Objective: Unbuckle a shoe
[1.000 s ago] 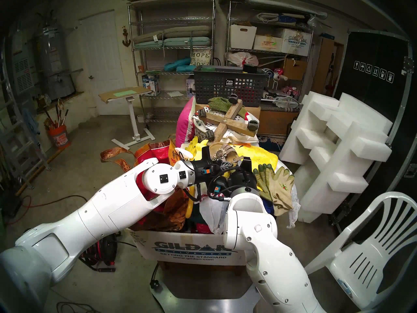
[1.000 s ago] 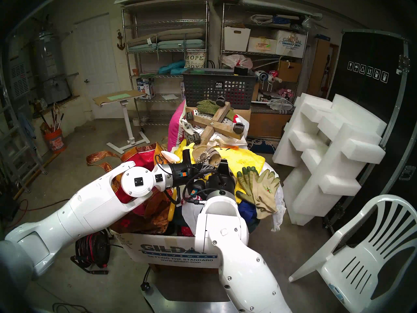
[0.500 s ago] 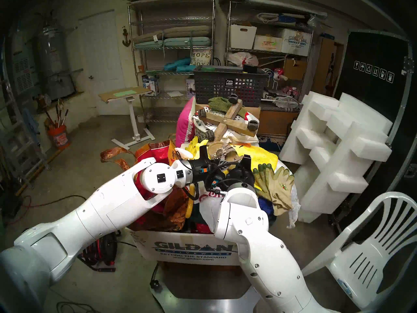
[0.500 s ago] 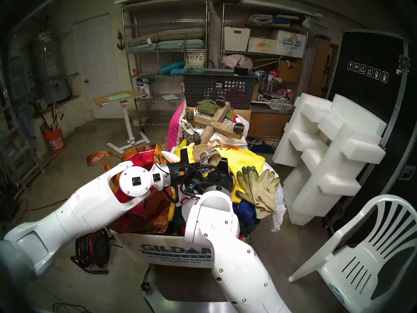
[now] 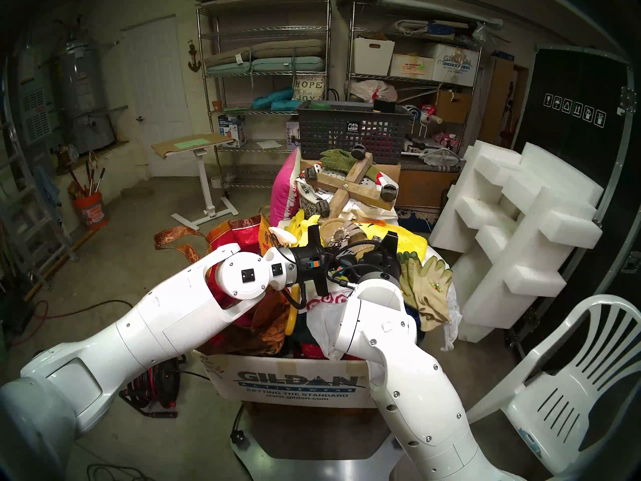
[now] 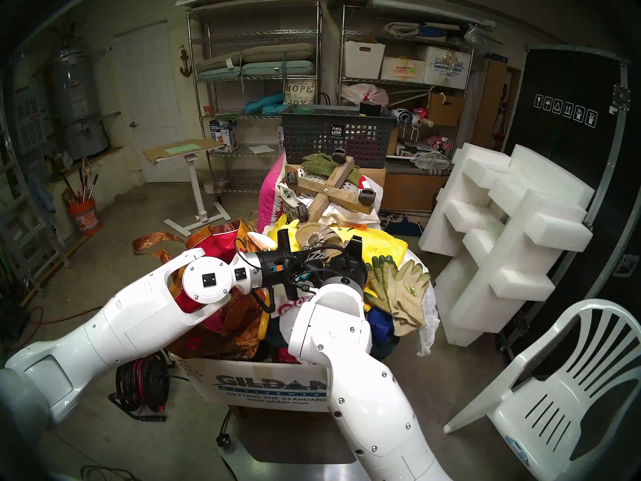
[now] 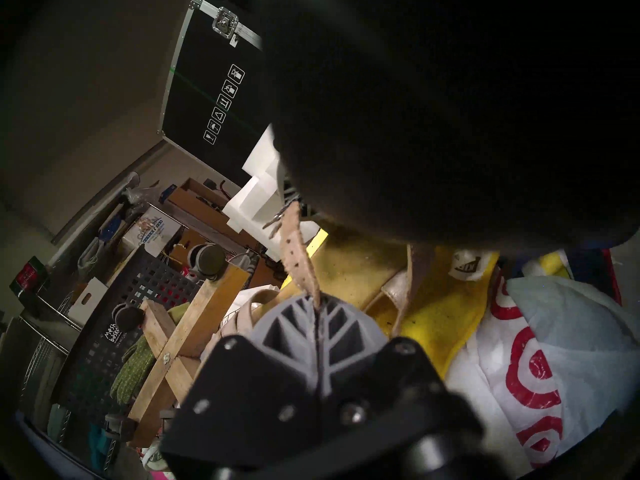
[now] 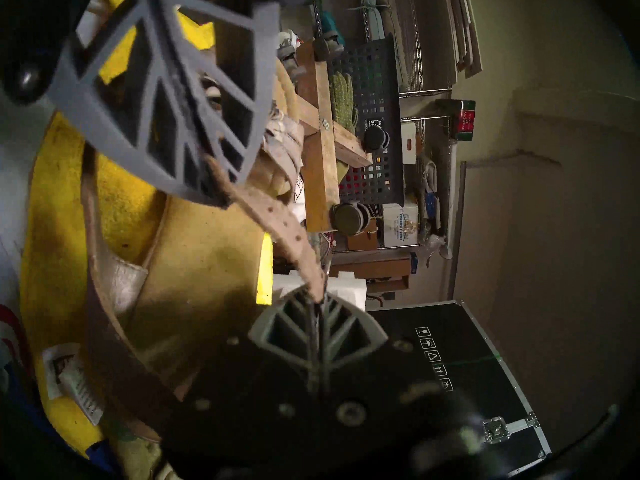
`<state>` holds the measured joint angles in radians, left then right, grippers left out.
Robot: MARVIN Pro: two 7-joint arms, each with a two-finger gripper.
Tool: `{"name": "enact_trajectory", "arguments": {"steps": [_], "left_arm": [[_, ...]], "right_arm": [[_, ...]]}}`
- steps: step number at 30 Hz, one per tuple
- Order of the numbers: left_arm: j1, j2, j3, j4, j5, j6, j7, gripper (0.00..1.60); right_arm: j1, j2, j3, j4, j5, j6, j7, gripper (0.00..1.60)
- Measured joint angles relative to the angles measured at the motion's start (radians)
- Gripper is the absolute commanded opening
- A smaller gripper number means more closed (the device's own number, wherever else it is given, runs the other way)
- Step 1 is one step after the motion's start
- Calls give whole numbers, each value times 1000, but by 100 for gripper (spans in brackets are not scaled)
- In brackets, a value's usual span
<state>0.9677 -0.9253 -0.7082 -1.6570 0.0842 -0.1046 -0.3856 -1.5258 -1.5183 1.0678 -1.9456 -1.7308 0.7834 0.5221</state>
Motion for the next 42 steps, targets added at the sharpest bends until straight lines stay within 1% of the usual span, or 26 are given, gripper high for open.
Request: {"name": "enact_trajectory", "arguments": {"steps": [5, 8, 9, 15, 21, 26, 27, 33, 34, 35, 36, 37, 38, 40, 42], "left_arm": [[2, -4, 3, -2, 11, 9, 9, 0], [3, -11, 2, -3, 24, 26, 27, 0], [4, -16, 2, -2, 32, 35, 38, 0], [1, -38, -3, 3, 92, 70, 112, 0], [-5, -57, -20, 0, 119, 98, 167, 0], [-12, -75, -26, -1, 139, 123, 193, 0], [-15, -82, -27, -1, 149, 136, 201, 0], [-21, -96, -25, 0, 168, 164, 208, 0], [-22, -98, -25, 0, 170, 169, 208, 10], [-22, -99, -25, 0, 172, 173, 208, 23], [-22, -100, -25, 0, 173, 177, 208, 42], [-22, -101, -25, -1, 175, 182, 208, 60], [-23, -102, -25, -2, 175, 185, 208, 113], [-23, -102, -26, -3, 176, 190, 208, 139], [-25, -103, -28, -5, 177, 195, 207, 153]], "right_arm": [[-1, 0, 12, -3, 18, 0, -3, 0], [-3, 0, 25, -10, 52, -1, -10, 0], [-5, 0, 31, -14, 71, -3, -11, 0], [-7, 0, 55, -26, 125, -19, -17, 0], [-9, -3, 73, -33, 176, -35, -26, 0], [-10, -12, 88, -33, 236, -53, -50, 0], [-9, -17, 96, -29, 265, -64, -70, 0], [-12, -27, 113, -20, 329, -89, -117, 0], [-13, -27, 114, -20, 336, -92, -122, 11], [-14, -28, 115, -20, 341, -95, -127, 17], [-15, -28, 116, -20, 347, -98, -133, 30], [-17, -29, 116, -20, 353, -101, -139, 37], [-18, -29, 117, -20, 356, -104, -142, 54], [-21, -29, 116, -22, 364, -106, -146, 61], [-25, -29, 116, -24, 373, -109, -149, 62]]}}
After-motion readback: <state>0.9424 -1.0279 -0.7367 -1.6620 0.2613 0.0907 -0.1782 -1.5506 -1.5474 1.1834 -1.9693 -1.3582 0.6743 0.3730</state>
